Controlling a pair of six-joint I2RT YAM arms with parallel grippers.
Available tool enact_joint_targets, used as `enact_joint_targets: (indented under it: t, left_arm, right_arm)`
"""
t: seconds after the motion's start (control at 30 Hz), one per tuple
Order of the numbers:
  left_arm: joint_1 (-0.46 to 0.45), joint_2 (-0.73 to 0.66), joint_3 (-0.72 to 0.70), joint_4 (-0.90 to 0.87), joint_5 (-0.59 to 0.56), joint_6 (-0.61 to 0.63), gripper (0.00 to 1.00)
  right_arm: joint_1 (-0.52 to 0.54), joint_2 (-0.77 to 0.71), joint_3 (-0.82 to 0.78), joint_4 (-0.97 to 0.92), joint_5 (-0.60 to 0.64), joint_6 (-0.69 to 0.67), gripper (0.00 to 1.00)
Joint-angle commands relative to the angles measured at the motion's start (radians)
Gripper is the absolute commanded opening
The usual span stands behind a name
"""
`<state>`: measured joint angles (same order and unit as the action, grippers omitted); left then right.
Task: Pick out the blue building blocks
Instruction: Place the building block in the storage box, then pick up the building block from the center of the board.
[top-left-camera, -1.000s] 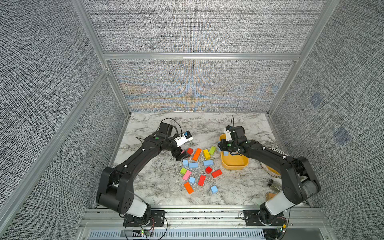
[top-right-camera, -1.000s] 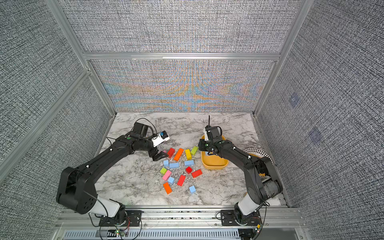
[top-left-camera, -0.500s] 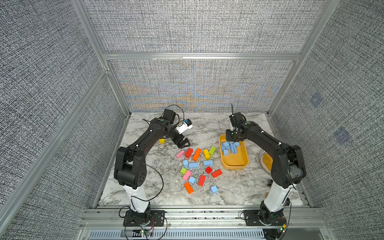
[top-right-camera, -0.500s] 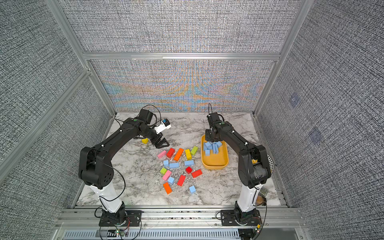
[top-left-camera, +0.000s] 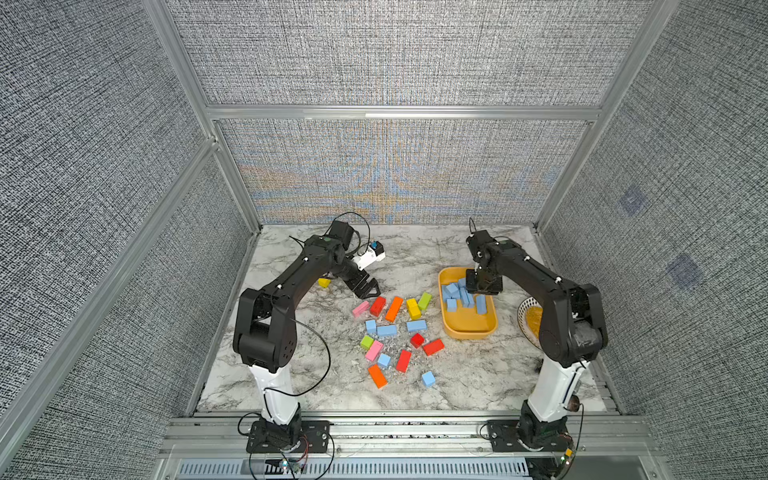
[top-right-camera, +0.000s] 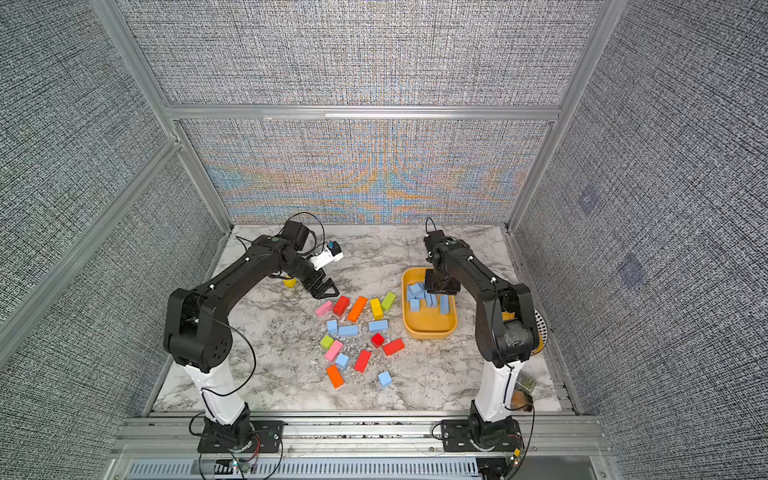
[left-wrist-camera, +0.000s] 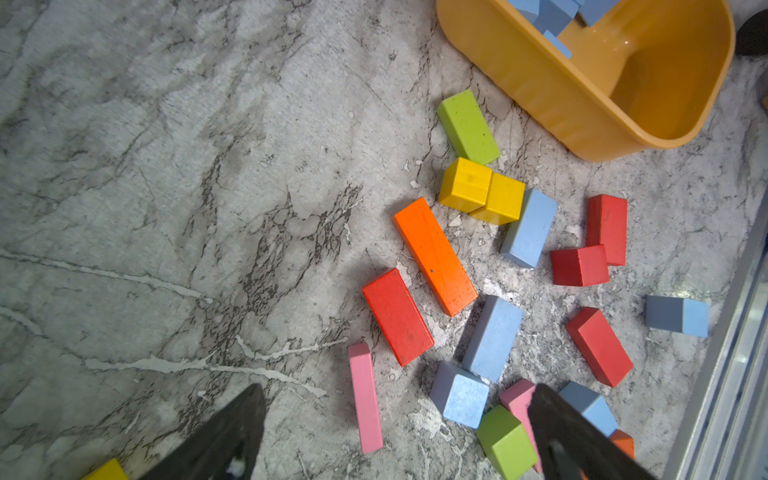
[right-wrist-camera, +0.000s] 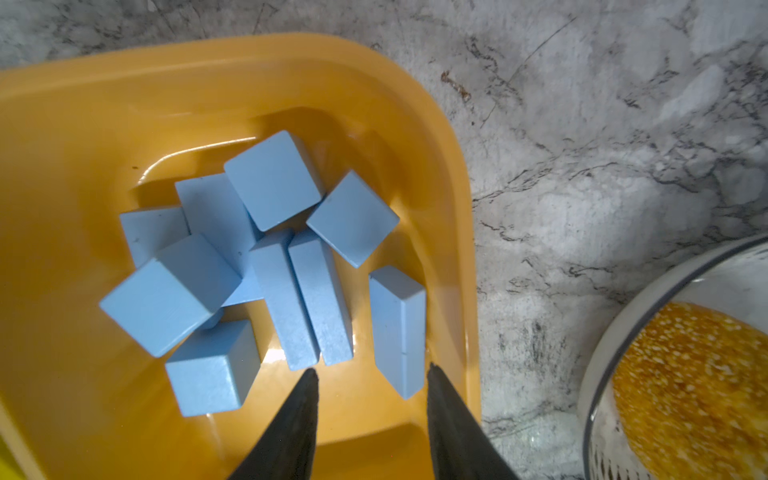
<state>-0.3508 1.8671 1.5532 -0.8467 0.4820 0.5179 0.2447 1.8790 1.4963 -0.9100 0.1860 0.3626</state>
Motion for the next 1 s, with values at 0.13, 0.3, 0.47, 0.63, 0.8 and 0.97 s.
enact_joint_targets:
  t: [0.13, 0.3, 0.47, 0.63, 0.8, 0.97]
  left_arm:
    - [0.003, -0.05, -0.061, -0.005, -0.003, -0.076, 1.0]
    - [0.006, -0.109, -0.152, 0.061, -0.027, -0.14, 1.0]
    - [0.03, -0.15, -0.191, 0.042, -0.063, -0.191, 1.0]
    - [0.074, -0.229, -0.31, 0.143, -0.102, -0.32, 1.0]
    - [0.108, -0.316, -0.393, 0.164, -0.164, -0.412, 1.0]
    - [0.214, -0.329, -0.395, 0.156, -0.087, -0.488, 1.0]
  right_arm:
    - [0.037, -0.011, 0.06, 0.01, 0.008, 0.087, 0.49]
    - [0.169, 0.076, 0.175, 0.094, -0.04, 0.074, 0.49]
    - [0.302, 0.174, 0.274, 0.135, -0.112, 0.057, 0.49]
    - [0.434, 0.179, 0.208, 0.261, -0.185, 0.165, 0.49]
    - [0.555, 0.172, 0.151, 0.321, -0.212, 0.233, 0.49]
    - [0.624, 0.206, 0.153, 0.357, -0.233, 0.238, 0.49]
